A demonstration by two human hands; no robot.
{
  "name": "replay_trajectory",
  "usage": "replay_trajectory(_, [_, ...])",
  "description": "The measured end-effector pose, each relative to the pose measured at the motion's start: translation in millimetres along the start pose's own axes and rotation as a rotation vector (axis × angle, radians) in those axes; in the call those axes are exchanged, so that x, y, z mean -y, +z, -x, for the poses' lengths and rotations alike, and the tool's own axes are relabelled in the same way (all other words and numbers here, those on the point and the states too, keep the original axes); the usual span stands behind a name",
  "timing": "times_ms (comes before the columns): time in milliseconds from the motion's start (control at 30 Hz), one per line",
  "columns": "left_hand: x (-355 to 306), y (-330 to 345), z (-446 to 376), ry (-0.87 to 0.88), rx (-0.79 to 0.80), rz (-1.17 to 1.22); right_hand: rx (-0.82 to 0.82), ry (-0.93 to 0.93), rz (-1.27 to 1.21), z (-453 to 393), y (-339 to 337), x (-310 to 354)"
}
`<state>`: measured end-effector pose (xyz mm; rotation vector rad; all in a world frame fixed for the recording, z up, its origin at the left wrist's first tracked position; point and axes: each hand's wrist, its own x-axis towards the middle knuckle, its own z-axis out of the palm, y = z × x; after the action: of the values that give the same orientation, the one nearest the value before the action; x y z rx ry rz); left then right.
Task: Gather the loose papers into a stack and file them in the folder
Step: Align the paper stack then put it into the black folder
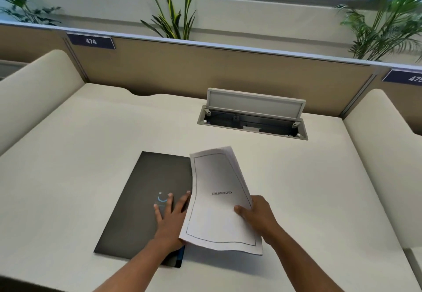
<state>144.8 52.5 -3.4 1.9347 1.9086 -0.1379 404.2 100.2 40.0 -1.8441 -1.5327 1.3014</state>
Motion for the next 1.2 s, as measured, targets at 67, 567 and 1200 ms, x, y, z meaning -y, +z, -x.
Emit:
replay_trajectory(67, [3, 3, 3, 0.018, -0.054, 0.019, -0.011, 0.003, 0.041, 3, -3, -12])
replay_trajectory(567, [-3, -6, 3, -0.319, -0.098, 0.076, 0.002, 0.045, -0.002, 14, -4, -46])
replay_trajectory(1200, [-44, -21, -11, -0.22, 0.028, -0.363, 0.035, 0.064, -0.063, 12, -2, -55])
